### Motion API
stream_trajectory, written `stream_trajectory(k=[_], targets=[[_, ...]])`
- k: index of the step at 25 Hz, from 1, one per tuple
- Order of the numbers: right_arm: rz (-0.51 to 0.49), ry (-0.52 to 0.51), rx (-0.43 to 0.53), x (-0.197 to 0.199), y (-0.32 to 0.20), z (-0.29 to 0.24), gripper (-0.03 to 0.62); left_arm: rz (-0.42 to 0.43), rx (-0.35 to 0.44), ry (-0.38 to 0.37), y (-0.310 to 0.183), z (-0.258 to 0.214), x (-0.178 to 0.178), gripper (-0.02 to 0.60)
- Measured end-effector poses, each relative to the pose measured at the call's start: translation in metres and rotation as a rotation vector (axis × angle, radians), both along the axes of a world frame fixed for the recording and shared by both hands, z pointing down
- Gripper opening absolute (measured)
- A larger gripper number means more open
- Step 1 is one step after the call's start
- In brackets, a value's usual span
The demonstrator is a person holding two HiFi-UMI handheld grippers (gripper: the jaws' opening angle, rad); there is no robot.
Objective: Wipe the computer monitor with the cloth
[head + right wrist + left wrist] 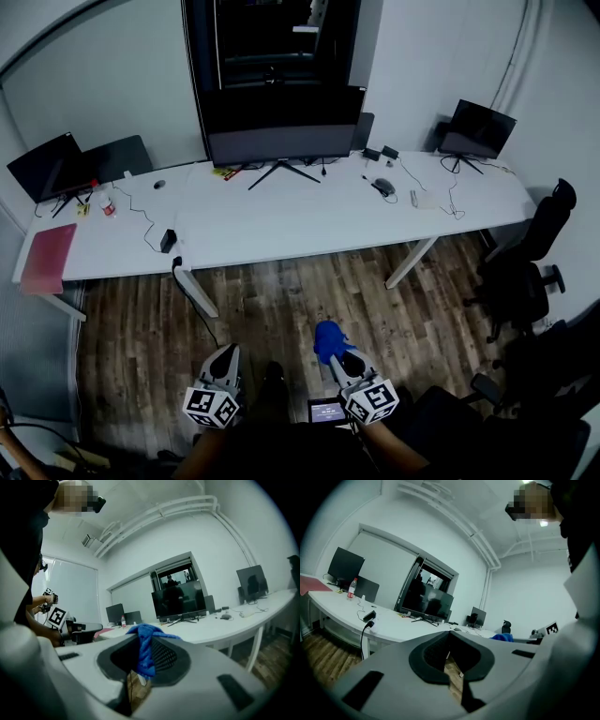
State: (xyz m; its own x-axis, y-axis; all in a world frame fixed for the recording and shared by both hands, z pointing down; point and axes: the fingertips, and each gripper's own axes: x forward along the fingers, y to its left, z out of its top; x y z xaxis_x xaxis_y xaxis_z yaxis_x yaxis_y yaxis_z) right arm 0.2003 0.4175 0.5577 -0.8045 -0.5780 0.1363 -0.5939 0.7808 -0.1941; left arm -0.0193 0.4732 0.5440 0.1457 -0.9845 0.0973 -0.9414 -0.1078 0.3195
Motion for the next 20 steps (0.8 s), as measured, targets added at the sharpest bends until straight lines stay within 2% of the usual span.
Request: stream_trajectory(k=[4,12,20], targets=[[0.008,0.02,0.018,-0.02,-0.056,-0.009,0.063,-0.01,0.009,0.03,-0.057,-0.005,-0.026,-0.006],[0.038,0.02,0.049,-0.07,-0.165,-0.035,0.063,0.023,0.047,0.002,-0.175,-0.03,-0.076,-0.007],[0.054,0.041,0.064,-0.112,-0.246,-0.04,0.063,0.045,0.063,0.022,-0.26,-0.03,-0.114,-0.006]])
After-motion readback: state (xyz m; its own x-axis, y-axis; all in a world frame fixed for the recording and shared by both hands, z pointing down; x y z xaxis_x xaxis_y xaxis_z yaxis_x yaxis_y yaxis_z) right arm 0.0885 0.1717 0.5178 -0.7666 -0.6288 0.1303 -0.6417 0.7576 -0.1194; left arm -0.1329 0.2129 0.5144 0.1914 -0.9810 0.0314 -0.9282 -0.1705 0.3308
